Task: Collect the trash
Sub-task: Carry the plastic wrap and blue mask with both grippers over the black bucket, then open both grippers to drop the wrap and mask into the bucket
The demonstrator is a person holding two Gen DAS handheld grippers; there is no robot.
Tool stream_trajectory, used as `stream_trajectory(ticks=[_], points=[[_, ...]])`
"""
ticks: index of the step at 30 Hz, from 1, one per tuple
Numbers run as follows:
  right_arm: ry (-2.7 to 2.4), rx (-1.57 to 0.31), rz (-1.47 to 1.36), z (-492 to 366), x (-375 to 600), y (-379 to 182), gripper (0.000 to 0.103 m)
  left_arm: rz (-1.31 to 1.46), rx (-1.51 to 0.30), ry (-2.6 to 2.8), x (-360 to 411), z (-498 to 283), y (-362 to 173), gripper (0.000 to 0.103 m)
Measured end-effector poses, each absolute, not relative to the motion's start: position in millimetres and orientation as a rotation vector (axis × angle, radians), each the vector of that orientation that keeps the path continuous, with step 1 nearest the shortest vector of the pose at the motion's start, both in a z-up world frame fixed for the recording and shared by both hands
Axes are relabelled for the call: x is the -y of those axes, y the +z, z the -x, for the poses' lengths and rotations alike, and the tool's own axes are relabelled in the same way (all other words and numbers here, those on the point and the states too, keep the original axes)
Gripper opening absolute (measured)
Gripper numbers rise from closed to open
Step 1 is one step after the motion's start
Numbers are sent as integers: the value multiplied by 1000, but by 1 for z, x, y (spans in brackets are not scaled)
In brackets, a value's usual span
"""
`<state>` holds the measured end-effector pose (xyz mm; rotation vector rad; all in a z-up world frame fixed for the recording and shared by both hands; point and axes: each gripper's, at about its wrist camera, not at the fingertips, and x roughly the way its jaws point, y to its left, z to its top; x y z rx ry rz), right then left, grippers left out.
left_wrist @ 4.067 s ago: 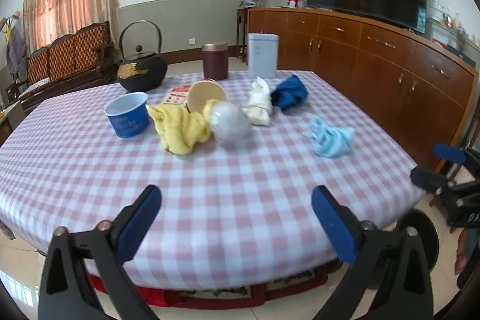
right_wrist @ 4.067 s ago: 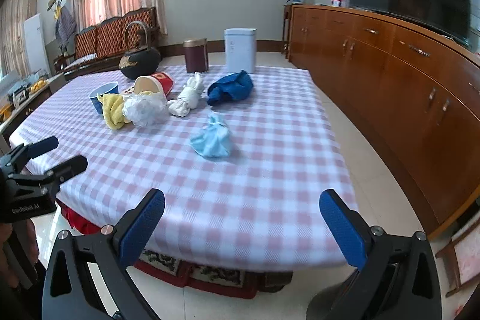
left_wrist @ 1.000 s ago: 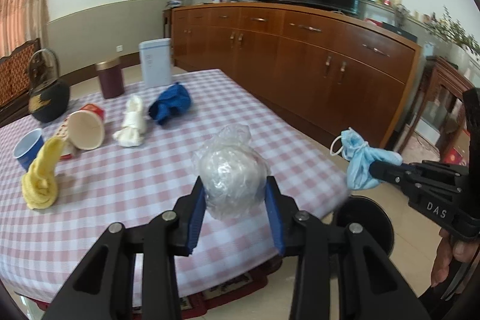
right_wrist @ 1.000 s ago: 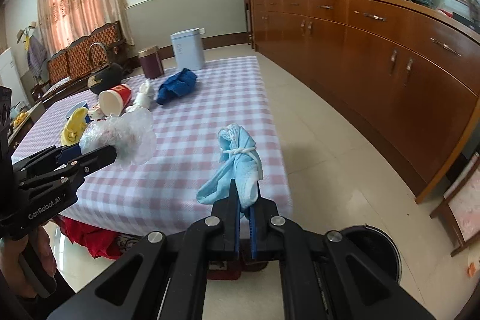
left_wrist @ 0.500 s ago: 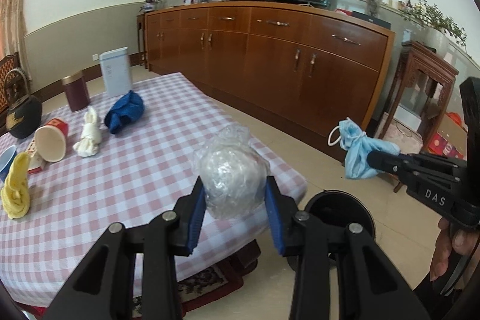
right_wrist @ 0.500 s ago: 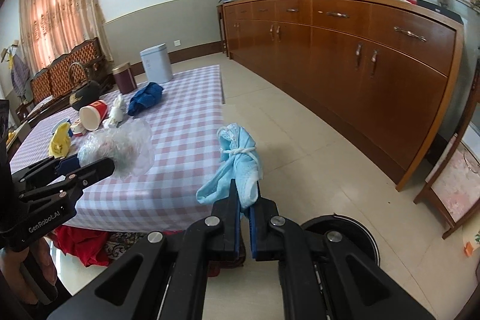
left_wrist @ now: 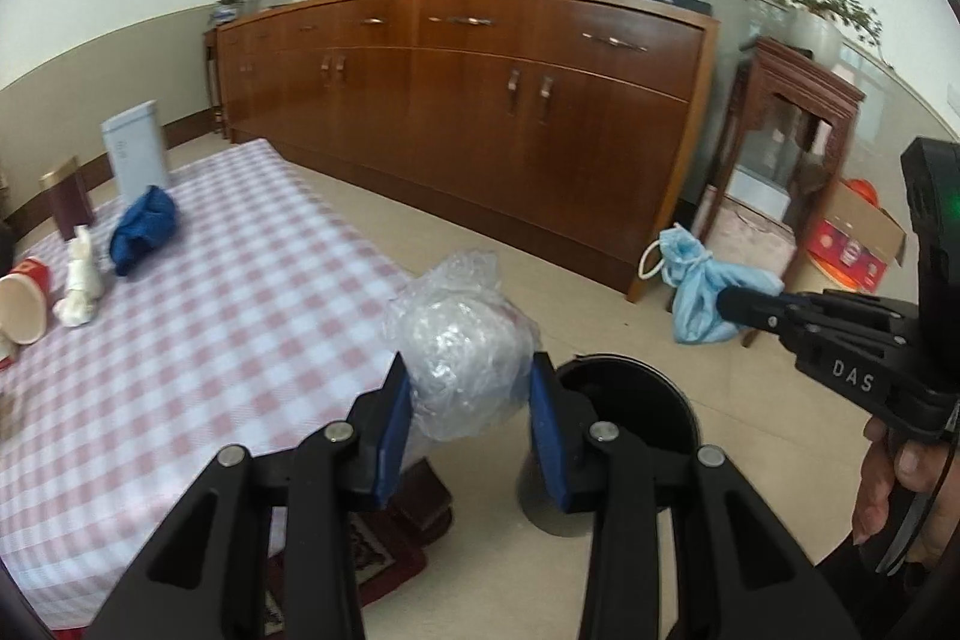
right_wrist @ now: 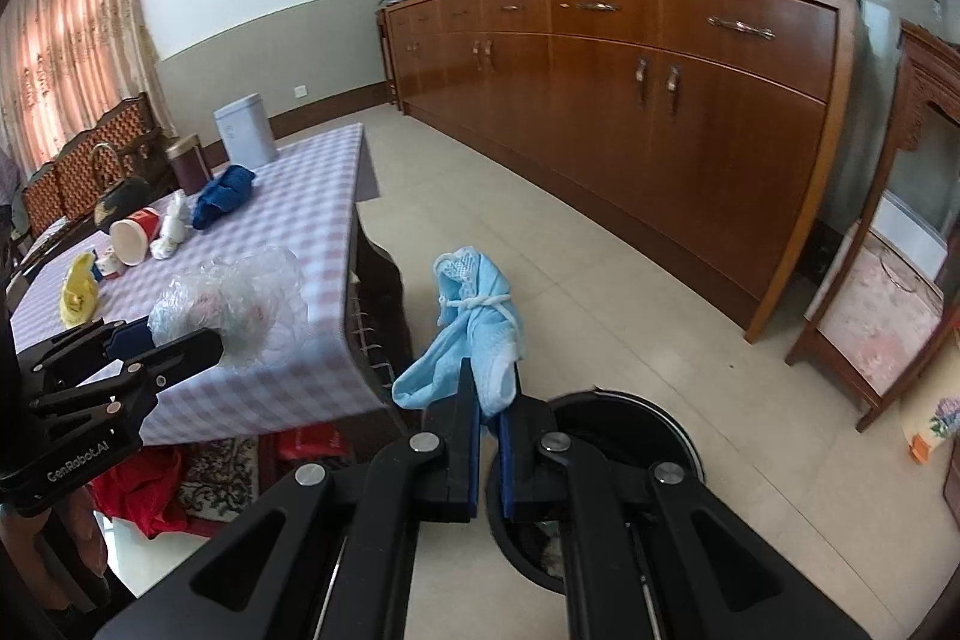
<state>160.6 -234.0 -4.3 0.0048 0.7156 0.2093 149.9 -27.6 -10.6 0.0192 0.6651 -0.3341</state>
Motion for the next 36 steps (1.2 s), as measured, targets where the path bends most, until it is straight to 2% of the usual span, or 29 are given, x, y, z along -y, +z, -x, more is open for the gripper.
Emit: stream_trajectory(ticks=[17, 34, 36], points=[[115, -820, -29, -161, 318, -57, 5, -79, -770, -513, 124, -166, -57, 39], [215, -1012, 18, -205, 346, -173, 5, -57, -968, -561, 165, -198, -139, 39], [246, -1037, 25, -211, 345, -184, 6, -60, -988, -573, 170, -201, -146, 45]])
